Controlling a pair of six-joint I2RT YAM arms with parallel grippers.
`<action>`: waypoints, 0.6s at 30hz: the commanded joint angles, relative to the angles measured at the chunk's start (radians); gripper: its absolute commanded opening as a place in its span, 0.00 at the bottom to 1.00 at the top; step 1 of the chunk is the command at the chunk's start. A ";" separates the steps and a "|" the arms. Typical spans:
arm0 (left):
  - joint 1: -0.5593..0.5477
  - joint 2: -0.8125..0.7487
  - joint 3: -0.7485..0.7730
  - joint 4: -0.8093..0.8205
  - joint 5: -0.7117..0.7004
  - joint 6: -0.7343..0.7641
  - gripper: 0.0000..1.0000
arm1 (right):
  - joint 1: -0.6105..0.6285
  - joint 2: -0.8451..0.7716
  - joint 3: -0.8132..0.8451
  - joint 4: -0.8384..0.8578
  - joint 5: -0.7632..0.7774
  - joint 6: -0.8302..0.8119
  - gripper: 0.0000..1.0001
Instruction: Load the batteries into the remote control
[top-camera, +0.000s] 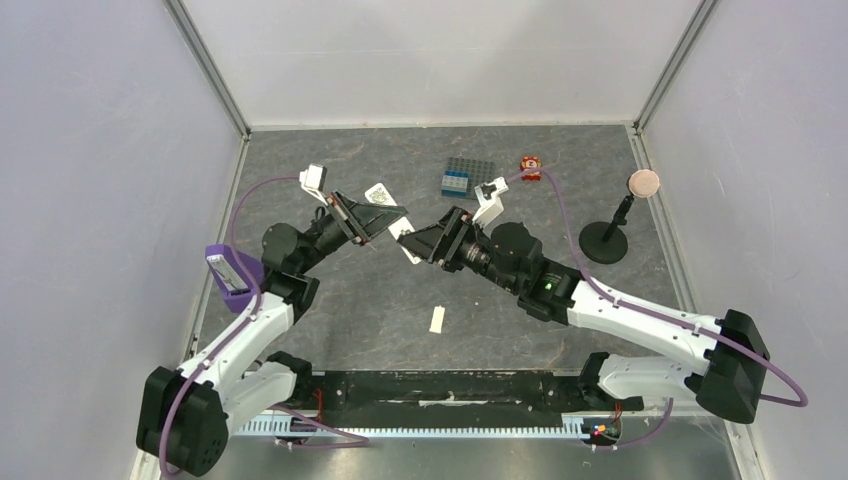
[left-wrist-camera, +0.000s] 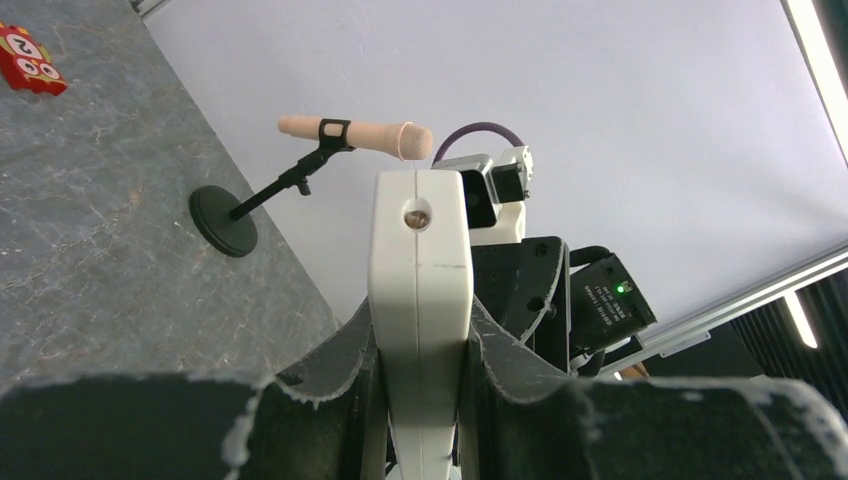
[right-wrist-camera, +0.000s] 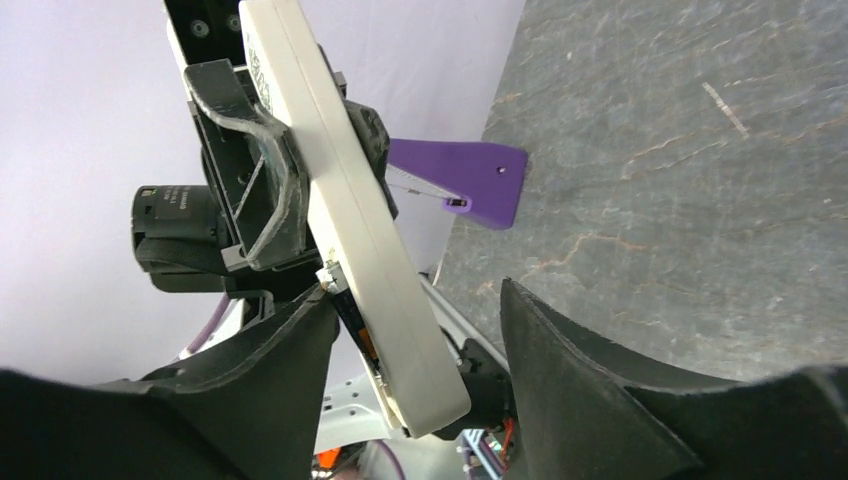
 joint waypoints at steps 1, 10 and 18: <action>-0.003 -0.044 0.008 0.058 -0.018 -0.029 0.02 | -0.003 0.002 -0.042 0.046 -0.019 0.049 0.59; -0.003 -0.061 0.014 0.059 -0.027 -0.049 0.02 | -0.006 -0.016 -0.083 0.066 -0.043 0.040 0.59; -0.004 -0.076 -0.001 0.016 -0.030 -0.025 0.02 | -0.024 -0.033 -0.032 0.074 -0.091 -0.034 0.86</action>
